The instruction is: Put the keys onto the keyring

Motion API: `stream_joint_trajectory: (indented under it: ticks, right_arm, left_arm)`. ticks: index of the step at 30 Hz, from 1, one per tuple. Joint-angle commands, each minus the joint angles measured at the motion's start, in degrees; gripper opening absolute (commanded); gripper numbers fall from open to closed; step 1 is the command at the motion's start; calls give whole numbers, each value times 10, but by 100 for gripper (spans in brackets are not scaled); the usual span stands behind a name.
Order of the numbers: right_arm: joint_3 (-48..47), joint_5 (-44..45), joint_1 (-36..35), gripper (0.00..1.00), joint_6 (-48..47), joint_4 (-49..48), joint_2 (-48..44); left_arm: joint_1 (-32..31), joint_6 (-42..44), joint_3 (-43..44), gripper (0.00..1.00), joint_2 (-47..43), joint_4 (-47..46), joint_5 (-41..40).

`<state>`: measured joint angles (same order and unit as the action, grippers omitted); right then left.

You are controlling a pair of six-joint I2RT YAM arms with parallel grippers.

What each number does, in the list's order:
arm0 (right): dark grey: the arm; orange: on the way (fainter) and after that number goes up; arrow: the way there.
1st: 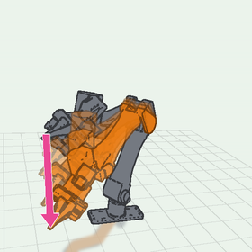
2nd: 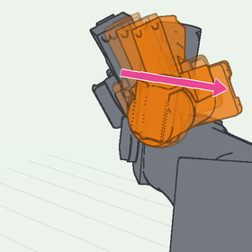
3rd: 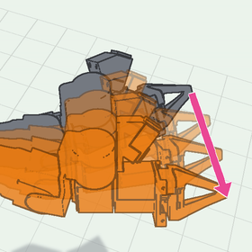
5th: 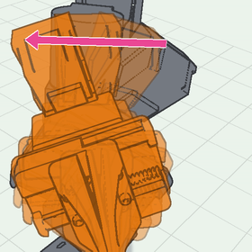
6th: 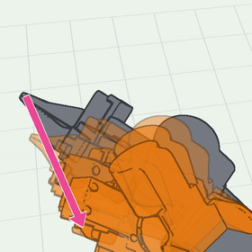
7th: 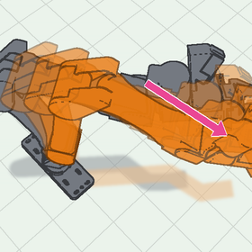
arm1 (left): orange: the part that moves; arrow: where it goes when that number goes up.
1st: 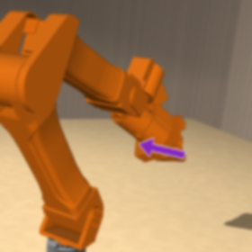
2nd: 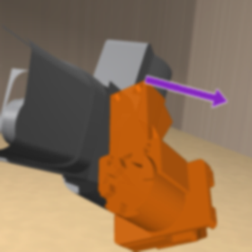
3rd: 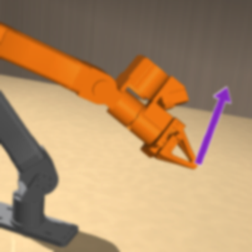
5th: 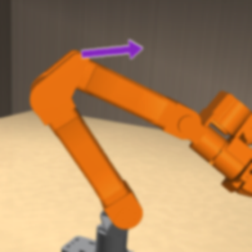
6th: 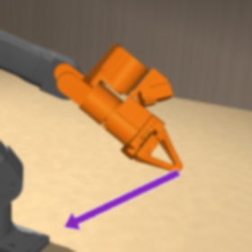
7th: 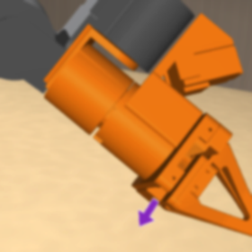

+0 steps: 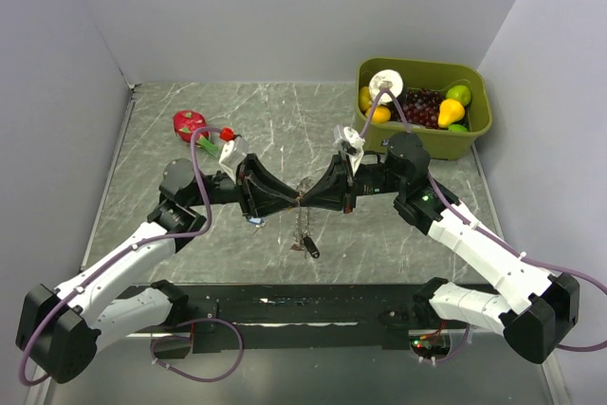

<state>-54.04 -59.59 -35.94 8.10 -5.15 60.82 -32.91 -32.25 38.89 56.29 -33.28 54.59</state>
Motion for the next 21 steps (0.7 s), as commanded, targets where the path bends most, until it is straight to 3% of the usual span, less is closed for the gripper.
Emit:
stream_joint_trajectory:
  ticks: [1, 2, 7, 8, 14, 17, 18, 21]
  right_arm:
    - [-13, -6, 3, 0, 5, -45, -11]
    - [-13, -5, 3, 0, 6, -45, -9]
    - [-11, 0, 3, 0, 7, -50, -13]
    - [-12, 1, 3, 0, 6, -49, -15]
    - [-14, 22, 3, 0, 5, -36, -15]
    - [-6, 48, 6, 28, 12, -46, -35]
    - [3, 76, 6, 49, 15, -49, -44]
    - [24, 115, 14, 82, 23, -72, -75]
  left_arm:
    - [-10, 18, 27, 32, 9, 0, -2]
    - [-11, 20, 29, 25, 9, 4, -4]
    - [-16, 44, 42, 12, 14, 44, -9]
    - [-16, 46, 42, 2, 14, 48, -11]
    - [-17, 42, 29, 1, 2, 35, -33]
    - [-17, 43, 10, 1, -11, 11, -53]
    - [-17, 43, 6, 1, -18, 6, -58]
    - [-18, 54, -10, 1, -30, -6, -78]
